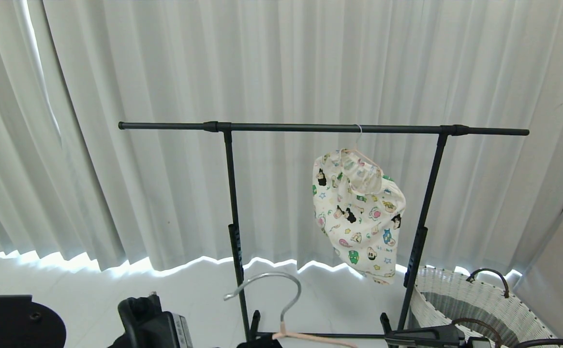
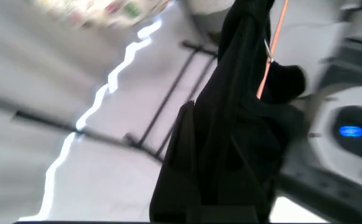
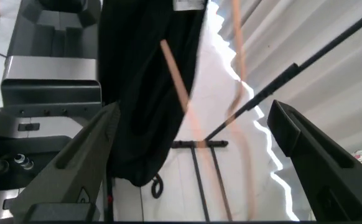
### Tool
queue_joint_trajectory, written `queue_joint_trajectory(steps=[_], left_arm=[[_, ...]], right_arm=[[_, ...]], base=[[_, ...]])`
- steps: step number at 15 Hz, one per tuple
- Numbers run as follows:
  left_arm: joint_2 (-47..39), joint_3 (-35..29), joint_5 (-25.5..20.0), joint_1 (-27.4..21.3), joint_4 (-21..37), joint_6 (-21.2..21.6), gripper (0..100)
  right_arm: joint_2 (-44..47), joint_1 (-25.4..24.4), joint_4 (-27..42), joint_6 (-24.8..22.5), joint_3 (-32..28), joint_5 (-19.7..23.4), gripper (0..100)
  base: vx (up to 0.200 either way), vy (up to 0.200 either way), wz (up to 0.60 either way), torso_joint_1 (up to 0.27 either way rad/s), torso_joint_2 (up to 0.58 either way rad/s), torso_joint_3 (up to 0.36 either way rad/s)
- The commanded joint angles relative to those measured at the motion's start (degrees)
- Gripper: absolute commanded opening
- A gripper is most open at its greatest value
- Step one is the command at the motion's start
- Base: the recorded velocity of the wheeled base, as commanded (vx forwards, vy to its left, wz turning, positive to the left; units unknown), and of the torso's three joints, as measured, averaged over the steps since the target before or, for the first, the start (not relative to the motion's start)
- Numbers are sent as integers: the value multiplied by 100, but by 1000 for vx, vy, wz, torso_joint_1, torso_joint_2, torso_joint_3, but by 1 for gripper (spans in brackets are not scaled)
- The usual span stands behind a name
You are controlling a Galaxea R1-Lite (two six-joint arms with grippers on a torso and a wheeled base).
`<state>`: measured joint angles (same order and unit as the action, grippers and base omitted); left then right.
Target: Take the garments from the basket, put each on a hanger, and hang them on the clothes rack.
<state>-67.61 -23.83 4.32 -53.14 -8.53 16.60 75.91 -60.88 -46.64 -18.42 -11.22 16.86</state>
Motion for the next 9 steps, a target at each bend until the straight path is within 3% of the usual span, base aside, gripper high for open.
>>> queue_joint_trajectory(steps=[1,3,5,9], left_arm=[[20,28,219,322,-61,-26,0],[-15,1,298,568,-483,-34,0],[-121,-166,729,840,-781,-96,0],[-288,-710,1194,858,-781,-773,0]], right_arm=[[91,41,6,31,-3,2,100],[240,59,6,304,-56,2,100],[644,59,103,1007,-373,-78,100],[1488,41,735,2914,-1638,-974,100]], base=[[0,0,0,0,0,0],[0,0,0,0,0,0],[0,0,0,0,0,0],[0,0,0,0,0,0]])
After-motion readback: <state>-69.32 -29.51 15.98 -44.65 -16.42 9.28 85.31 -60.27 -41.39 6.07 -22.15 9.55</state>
